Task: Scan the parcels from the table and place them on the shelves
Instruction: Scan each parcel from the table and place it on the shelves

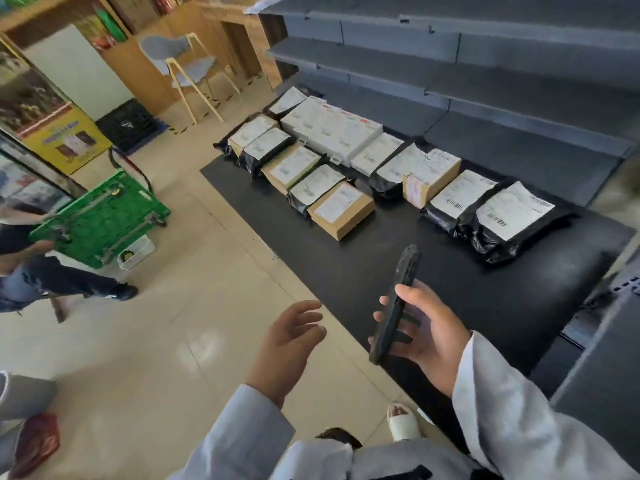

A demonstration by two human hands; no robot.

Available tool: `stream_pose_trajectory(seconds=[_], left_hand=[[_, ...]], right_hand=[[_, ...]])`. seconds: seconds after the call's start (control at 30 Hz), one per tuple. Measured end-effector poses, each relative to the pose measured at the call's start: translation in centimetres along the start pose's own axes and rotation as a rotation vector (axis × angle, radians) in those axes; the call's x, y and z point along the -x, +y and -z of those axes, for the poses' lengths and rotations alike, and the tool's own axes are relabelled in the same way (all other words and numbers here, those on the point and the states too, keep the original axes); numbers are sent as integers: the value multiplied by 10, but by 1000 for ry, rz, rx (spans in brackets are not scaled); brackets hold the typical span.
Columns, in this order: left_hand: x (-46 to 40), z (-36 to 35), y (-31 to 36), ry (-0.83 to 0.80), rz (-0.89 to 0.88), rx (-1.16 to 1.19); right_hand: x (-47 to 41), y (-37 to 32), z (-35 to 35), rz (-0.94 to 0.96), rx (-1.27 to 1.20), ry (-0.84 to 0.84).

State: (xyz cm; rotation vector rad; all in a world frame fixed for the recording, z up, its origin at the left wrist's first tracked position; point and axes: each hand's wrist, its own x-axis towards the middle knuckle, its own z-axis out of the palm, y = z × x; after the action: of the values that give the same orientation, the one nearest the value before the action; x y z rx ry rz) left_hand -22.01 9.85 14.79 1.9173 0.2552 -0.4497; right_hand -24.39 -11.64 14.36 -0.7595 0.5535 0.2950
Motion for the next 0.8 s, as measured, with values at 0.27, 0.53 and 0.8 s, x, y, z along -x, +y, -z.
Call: stream_pose_trajectory(seconds=[0.27, 0.53, 0.8], left_hand=[[-162, 3, 4, -115, -50, -390], [-347, 0, 36, -232, -72, -732], [-416, -21, 41, -270, -234, -1103]], right_hand=[[-47, -14, 6, 69, -134, 199], [-95, -19, -45, 179, -234, 461], [-127, -31, -102, 280, -205, 643]])
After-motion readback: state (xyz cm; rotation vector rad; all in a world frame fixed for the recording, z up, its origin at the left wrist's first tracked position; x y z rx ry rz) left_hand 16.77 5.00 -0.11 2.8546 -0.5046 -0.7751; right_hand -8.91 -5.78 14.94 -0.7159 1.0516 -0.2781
